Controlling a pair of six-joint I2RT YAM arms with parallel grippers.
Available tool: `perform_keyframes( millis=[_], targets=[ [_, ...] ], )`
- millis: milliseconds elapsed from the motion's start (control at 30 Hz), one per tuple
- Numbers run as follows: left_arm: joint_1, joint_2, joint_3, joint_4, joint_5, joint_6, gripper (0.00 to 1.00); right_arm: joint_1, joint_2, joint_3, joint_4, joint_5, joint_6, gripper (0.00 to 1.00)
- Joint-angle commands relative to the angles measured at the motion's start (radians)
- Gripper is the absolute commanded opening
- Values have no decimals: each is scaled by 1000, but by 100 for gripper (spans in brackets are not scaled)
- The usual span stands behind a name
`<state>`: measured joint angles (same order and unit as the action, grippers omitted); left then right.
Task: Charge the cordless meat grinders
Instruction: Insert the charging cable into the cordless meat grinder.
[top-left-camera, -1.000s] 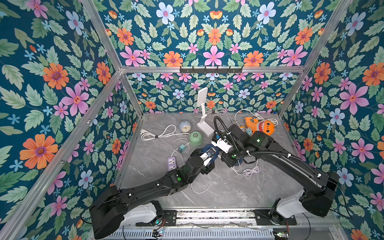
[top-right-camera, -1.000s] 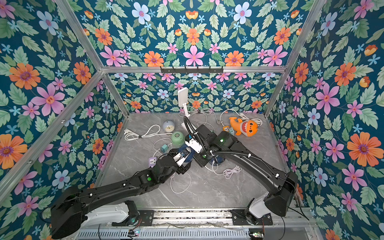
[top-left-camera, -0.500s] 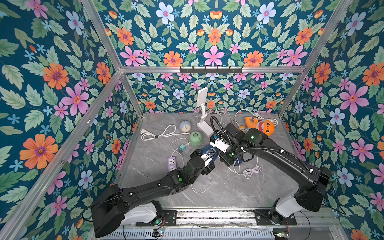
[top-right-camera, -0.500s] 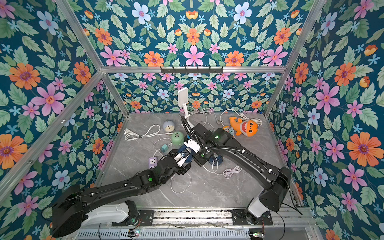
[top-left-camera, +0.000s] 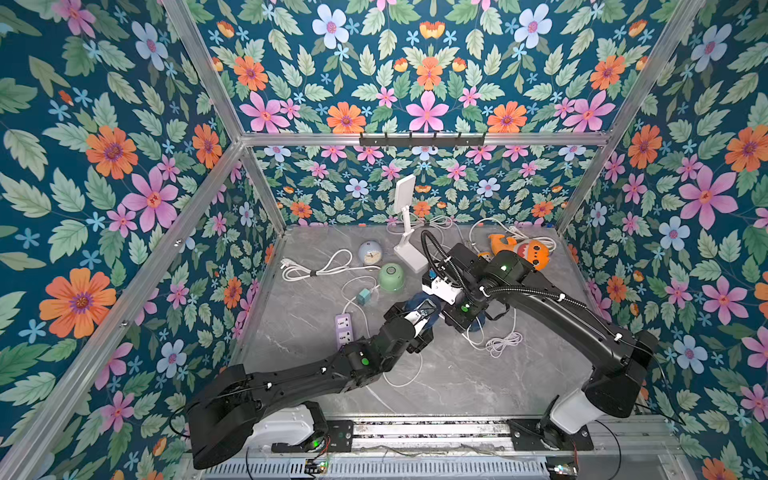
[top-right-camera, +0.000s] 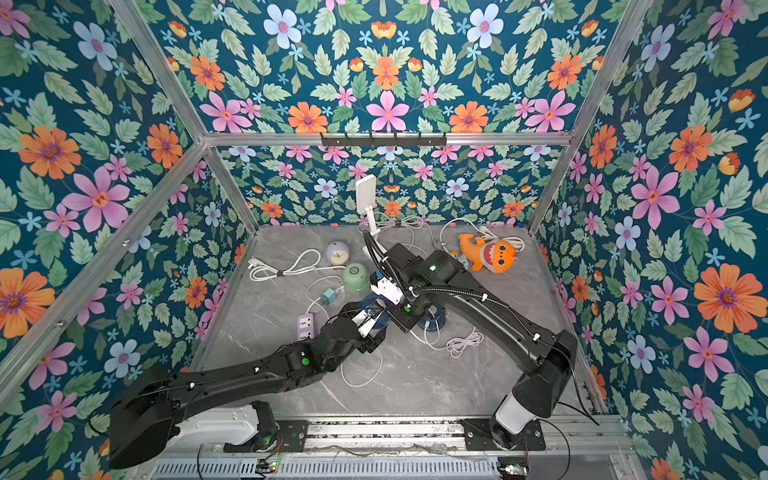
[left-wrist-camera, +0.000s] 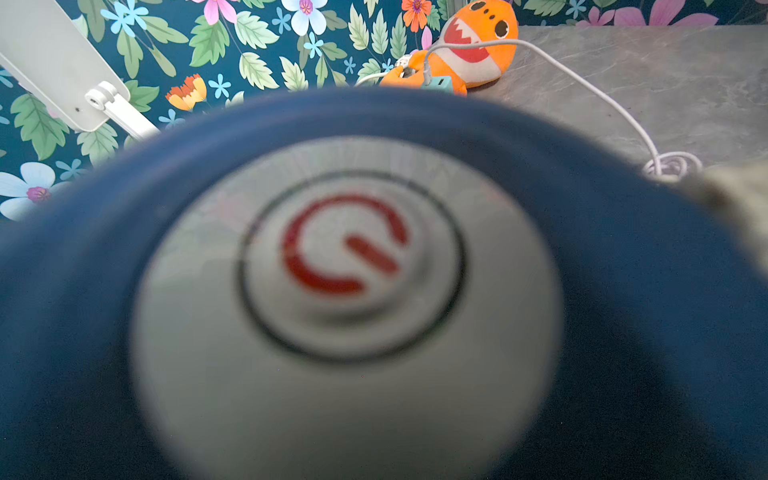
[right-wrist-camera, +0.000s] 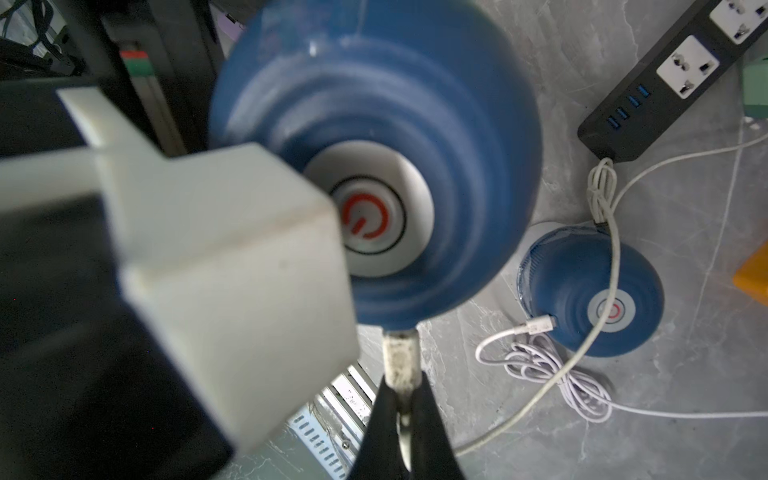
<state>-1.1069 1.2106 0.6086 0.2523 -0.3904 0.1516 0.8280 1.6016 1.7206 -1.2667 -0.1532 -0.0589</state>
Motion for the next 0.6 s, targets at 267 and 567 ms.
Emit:
perform_keyframes(
  millis=[267,567],
  targets=[
    [35,23,-84,148,136,-12,55,2,-80,-77,313,11,-22,18],
    [100,158,-135,387,160,-85,55,-3,-266,-262,329,106,21,67]
  ],
)
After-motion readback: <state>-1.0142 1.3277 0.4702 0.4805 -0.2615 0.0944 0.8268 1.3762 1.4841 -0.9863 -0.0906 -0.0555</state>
